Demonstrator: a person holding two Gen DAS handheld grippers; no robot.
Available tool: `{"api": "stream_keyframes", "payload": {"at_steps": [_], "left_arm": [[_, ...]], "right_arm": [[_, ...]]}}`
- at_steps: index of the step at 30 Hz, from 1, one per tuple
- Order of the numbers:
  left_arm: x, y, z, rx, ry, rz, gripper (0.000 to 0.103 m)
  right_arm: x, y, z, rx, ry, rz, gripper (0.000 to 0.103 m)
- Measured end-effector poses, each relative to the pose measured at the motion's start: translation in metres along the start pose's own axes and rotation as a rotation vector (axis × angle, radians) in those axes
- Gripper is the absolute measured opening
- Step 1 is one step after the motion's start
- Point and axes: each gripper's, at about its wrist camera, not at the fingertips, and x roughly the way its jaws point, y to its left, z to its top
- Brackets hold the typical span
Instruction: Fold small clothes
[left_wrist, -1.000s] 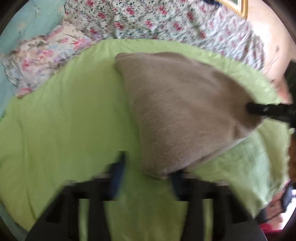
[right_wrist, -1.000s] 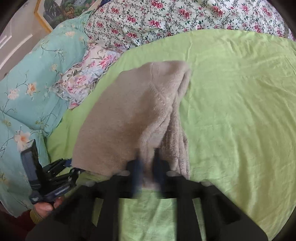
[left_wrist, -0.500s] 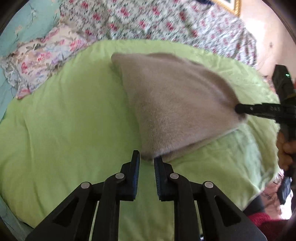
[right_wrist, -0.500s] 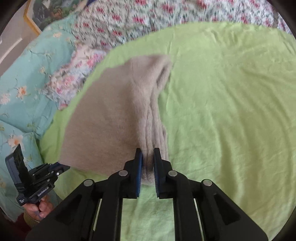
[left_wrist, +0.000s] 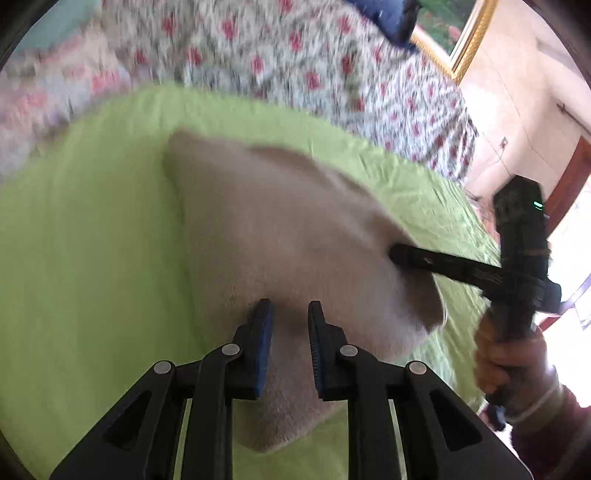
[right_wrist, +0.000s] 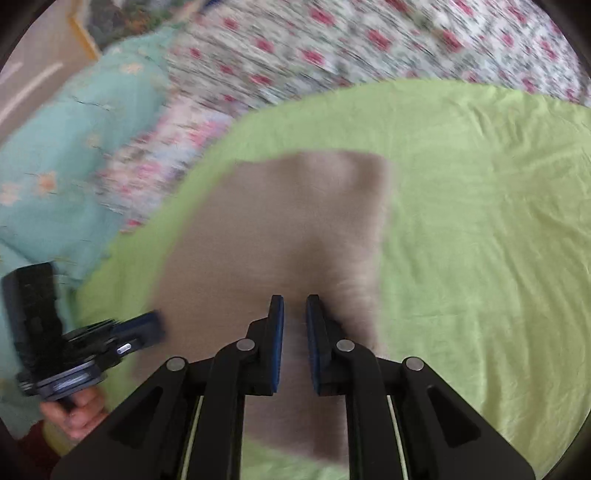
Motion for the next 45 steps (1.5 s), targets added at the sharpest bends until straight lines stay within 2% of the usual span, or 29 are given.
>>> {"api": "stream_keyframes", "payload": {"at_steps": [2,4,7,10,15,17,19,20,22,29,38,45], "left_arm": [[0.013,0.009,-0.008,-0.040,0.035,-0.021,0.008],[0.018,0.020,-0.017,-0.100,0.032,-0.061,0.005],[0.018,0.024,-0.019,-0.144,0.027,-0.079,0.003],[0.014,0.016,-0.018,-0.118,0.019,-0.041,0.003],[-0.006,-0.003,-0.030,-0.047,0.013,0.028,0.003],[-0.012,-0.007,-0.038,-0.027,0.017,0.065,0.003],[-0.013,-0.010,-0.045,-0.010,0.030,0.099,0.003],[-0.011,-0.010,-0.049,-0.002,0.036,0.109,0.003],[-0.007,-0.009,-0.055,-0.003,0.047,0.117,0.003],[-0.004,-0.017,-0.063,0.020,0.033,0.166,0.002],[-0.005,-0.015,-0.061,0.017,0.044,0.172,0.002],[-0.013,-0.018,-0.060,0.021,0.070,0.197,0.003]], "right_arm": [[0.014,-0.018,-0.004,0.050,0.029,0.011,0.007],[0.017,-0.029,-0.007,0.074,0.020,0.030,0.001],[0.015,-0.028,-0.008,0.058,0.019,0.020,0.001],[0.005,-0.020,-0.011,0.034,0.014,0.025,0.005],[-0.026,-0.010,-0.033,-0.021,-0.004,0.037,0.006],[-0.028,-0.009,-0.045,-0.043,0.013,0.012,0.006],[-0.022,-0.015,-0.060,-0.064,0.043,-0.054,0.005],[-0.021,-0.018,-0.064,-0.055,0.040,-0.044,0.005],[-0.022,-0.024,-0.068,-0.017,0.013,-0.014,0.005],[-0.022,-0.022,-0.067,-0.018,0.008,-0.035,0.005],[-0.027,-0.024,-0.070,0.004,0.018,-0.034,0.005],[-0.037,-0.024,-0.072,0.011,0.031,-0.084,0.005]]}}
